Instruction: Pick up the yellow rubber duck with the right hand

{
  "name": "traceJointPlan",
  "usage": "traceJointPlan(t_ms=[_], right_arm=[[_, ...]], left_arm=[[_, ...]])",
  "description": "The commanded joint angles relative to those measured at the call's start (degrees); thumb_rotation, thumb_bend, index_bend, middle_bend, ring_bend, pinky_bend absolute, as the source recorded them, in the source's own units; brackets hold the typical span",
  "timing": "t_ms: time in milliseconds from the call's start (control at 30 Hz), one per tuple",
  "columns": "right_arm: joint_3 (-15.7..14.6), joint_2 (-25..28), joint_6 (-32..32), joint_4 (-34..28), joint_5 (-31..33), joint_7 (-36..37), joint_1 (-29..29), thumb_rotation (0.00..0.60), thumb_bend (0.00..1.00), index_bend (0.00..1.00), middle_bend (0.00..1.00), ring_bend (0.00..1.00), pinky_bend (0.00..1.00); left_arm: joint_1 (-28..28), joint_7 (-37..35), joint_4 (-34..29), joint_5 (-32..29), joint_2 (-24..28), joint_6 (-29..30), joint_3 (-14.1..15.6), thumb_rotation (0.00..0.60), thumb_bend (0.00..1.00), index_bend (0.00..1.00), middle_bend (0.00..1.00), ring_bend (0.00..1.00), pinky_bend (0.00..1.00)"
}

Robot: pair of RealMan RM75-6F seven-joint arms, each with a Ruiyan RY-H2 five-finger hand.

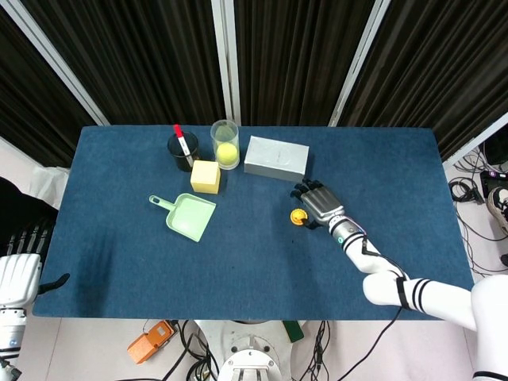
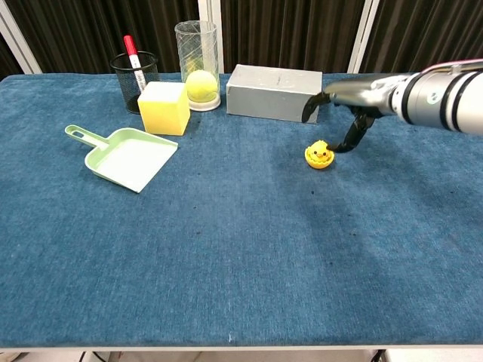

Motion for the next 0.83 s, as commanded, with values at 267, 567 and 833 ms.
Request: traceJointPlan(t_ms=[267,567,833], right_arm=[[-2.8,12.9,21.8,-12.0,-8.8,1.8,-13.2,0.6,0.33,0.08,0.15,0.06,0.15],[-10.9,22.0,43.5,-18.4,-23.7,14.5,-32.1,0.6,0.18,0.0,0.01,0.0,0.04],[-13.7,23.6,49.5,-18.7,-28.2,18.8,-40.1,0.6,0.18,0.0,0.01,0.0,0.01]], left_arm=[[-0.6,-0.5,-0.2,0.2,0.3,0.0,-0.6,0.6,0.0,0.05,0.0,0.0,0.0],[-0.5,-0.7,-0.7,0.9,0.5,1.0,-0.7,0.6,0.0,0.05,0.0,0.0,0.0],[-0.2,-0.1,-1.2,1.6,0.3,2.0,-0.4,0.6,0.0,0.05,0.0,0.0,0.0]])
